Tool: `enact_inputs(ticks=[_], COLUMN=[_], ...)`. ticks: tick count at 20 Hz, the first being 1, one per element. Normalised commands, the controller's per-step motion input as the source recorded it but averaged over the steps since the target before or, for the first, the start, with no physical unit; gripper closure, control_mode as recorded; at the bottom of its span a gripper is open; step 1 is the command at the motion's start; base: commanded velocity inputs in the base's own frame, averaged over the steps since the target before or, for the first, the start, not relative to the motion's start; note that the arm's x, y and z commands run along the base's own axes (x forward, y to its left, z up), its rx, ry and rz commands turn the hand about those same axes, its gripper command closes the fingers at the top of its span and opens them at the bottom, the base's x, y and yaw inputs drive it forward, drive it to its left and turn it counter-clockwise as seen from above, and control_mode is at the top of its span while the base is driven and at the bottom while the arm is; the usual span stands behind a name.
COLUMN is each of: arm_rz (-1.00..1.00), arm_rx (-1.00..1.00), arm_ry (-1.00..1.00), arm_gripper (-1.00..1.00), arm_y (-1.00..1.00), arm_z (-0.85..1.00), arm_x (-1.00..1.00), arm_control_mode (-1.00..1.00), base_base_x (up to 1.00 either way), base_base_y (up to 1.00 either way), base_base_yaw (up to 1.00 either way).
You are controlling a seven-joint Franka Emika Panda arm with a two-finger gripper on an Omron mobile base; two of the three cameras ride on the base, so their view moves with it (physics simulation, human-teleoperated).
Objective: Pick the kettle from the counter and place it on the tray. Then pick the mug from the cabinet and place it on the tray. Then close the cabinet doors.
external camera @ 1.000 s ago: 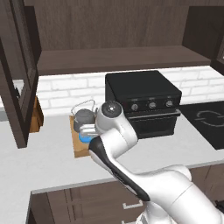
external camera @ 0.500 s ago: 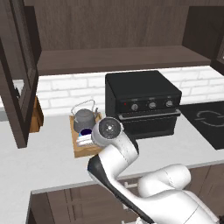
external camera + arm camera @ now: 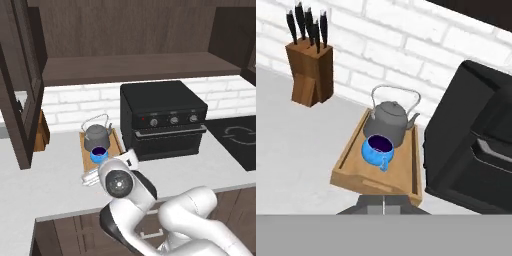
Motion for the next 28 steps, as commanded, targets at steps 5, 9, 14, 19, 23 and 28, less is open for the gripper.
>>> enact_inputs(ticks=[5,9,14,19,23,28], arm_rz=[0.00,0.00,0.00,0.00,0.00,0.00], arm_rx=[-0.21,-0.12,-0.03,-0.27,-0.34,-0.40], arm_ry=[-0.12,-0.01,0.00,-0.14,-0.18,-0.17], arm_gripper=[1.00,1.00,1.00,1.00,1.00,1.00], arm_y=[0.45,0.30,0.00,0.16,0.24,0.42], arm_z=[0.32,0.47,0.00,-0.02,0.06,0.26], arm_x=[-0.58,-0.26,0.00,0.04,0.03,0.00], arm_control_mode=[-1.00,-1.00,-1.00,-1.00,-1.00,-1.00], base_base_x=[0.00,0.00,0.00,0.00,0.00,0.00], base_base_y=[0.00,0.00,0.00,0.00,0.00,0.00], base_base_yaw=[0.00,0.00,0.00,0.00,0.00,0.00])
